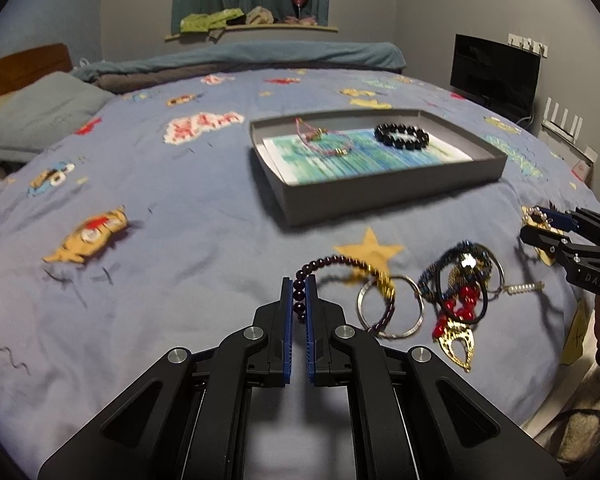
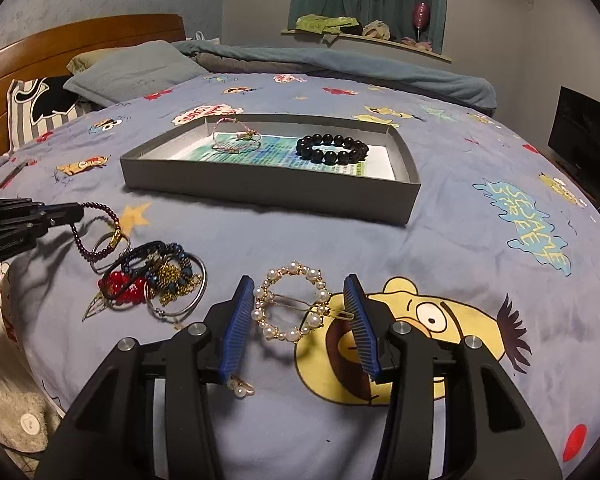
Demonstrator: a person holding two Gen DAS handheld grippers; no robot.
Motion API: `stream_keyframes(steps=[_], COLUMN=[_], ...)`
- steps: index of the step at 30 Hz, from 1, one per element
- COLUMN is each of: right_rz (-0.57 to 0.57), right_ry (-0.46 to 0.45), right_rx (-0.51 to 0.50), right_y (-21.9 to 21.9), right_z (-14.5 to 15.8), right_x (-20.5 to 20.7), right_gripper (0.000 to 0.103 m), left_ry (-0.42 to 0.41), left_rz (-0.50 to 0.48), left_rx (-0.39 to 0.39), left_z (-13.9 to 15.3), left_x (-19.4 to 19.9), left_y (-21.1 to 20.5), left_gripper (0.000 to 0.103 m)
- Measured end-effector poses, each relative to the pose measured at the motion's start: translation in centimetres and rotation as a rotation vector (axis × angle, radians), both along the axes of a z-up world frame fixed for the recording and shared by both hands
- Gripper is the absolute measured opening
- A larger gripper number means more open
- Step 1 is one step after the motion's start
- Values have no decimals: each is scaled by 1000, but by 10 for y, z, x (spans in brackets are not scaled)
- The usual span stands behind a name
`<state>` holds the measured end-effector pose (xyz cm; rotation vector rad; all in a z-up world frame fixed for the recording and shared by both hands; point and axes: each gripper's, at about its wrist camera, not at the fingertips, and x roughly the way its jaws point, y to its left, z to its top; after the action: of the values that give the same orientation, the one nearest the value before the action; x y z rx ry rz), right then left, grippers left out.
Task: Organize jewelry
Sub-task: 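Carry the bead bracelet and pearl clip into the box and release both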
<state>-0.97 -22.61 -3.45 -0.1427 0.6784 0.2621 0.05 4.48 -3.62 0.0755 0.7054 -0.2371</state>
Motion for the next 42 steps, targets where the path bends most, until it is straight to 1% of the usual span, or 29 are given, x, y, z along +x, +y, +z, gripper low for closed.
stream_keyframes(steps=[7,15,18,23,27,32,34,37,42], right_rz=[-6,-9,-1,-2,-13,-35,-43,-49,-60], right_ry=[-17,-29,-22,-41,-53,-52,-50,-37,13], right_rx=[7,19,31,48,68,83,84,66,31], right_y=[-5,-8,-8,-9,-9,-11,-10,-7,-1], right_z=[9,17,19,31,40,47,49,49,40], right_x=[3,8,13,28,49,75,86,100,125], right_gripper=[47,47,47,47,47,47,47,47,47], left_ry=[-37,-108,-124,-140,-153,-166,-165,-141,-67], left_rz=[27,33,36,28,6,-41,-78,-130,-187], left_rx=[-10,-27,-34,-27,-29,-80,-97,-119,-165], left_z=[17,48,58,68,75,87,89,85,62], left_x=[4,1,3,13,27,49,60,75,101], left_y=[15,24,28,28,19,-1,-15,-37,-64], left_gripper=[6,6,6,6,6,6,6,6,6])
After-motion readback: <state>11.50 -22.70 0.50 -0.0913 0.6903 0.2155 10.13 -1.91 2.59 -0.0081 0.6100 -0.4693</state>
